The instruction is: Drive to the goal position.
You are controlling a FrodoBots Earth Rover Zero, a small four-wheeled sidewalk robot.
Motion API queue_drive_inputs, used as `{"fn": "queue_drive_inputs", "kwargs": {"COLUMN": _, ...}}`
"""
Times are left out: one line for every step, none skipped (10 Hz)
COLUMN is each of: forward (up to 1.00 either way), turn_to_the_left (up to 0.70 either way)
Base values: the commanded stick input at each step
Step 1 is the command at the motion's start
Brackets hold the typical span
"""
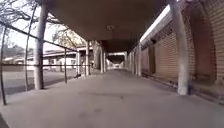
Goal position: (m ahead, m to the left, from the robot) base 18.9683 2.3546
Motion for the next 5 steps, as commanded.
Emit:
{"fn": "queue_drive_inputs", "kwargs": {"forward": 0.7, "turn_to_the_left": 0.0}}
{"fn": "queue_drive_inputs", "kwargs": {"forward": 0.7, "turn_to_the_left": 0.0}}
{"fn": "queue_drive_inputs", "kwargs": {"forward": 0.7, "turn_to_the_left": 0.0}}
{"fn": "queue_drive_inputs", "kwargs": {"forward": 0.7, "turn_to_the_left": 0.0}}
{"fn": "queue_drive_inputs", "kwargs": {"forward": 0.7, "turn_to_the_left": 0.0}}
